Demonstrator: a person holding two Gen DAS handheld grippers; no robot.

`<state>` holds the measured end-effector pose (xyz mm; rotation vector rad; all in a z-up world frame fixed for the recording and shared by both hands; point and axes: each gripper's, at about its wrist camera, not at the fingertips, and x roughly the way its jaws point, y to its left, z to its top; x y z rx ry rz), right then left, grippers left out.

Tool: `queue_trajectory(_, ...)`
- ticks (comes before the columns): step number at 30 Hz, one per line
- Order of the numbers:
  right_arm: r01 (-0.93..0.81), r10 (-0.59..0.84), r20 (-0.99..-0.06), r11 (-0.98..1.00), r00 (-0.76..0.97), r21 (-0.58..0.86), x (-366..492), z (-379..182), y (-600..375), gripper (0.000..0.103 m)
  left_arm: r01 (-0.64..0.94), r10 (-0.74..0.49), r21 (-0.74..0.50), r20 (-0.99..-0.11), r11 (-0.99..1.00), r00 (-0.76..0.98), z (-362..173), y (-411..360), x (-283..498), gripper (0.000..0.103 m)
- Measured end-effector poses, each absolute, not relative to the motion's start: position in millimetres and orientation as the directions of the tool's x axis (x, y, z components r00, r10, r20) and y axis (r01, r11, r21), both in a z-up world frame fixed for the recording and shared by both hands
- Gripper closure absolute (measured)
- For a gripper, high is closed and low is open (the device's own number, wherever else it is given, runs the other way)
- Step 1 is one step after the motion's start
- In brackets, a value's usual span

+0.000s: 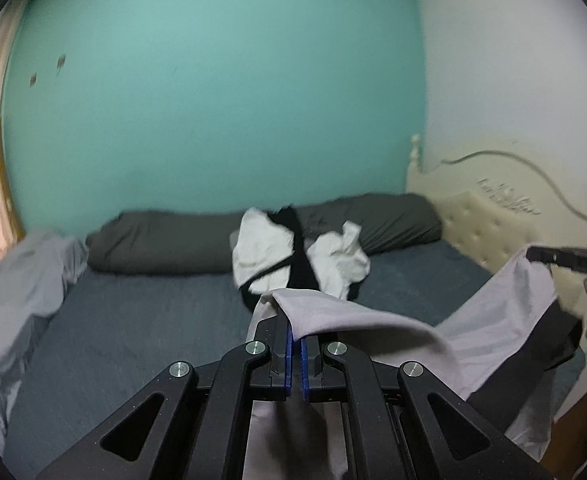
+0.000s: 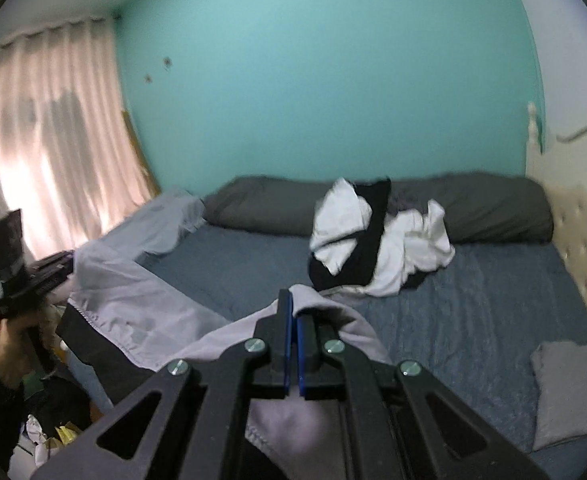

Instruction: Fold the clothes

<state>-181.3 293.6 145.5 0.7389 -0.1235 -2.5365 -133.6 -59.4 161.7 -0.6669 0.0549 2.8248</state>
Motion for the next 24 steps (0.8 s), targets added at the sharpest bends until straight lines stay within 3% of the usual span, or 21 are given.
queue_trajectory(14, 0.317, -0.395, -0.642, -0.917, -0.657, 0.240, -366.4, 0.5, 289.6, 0.101, -0.177, 0.160, -0.038, -0.640, -0.984, -0.751, 16.4, -67.6, -316.0, 0.101)
queue_trajectory(24, 0.239, -0.324, -0.704, -0.945, -0.632, 0.222, -467.7, -66.3, 285.3, 0.101, -0.158, 0.152, -0.059, -0.711, -0.986, -0.687, -57.7, -63.0, -421.0, 0.101)
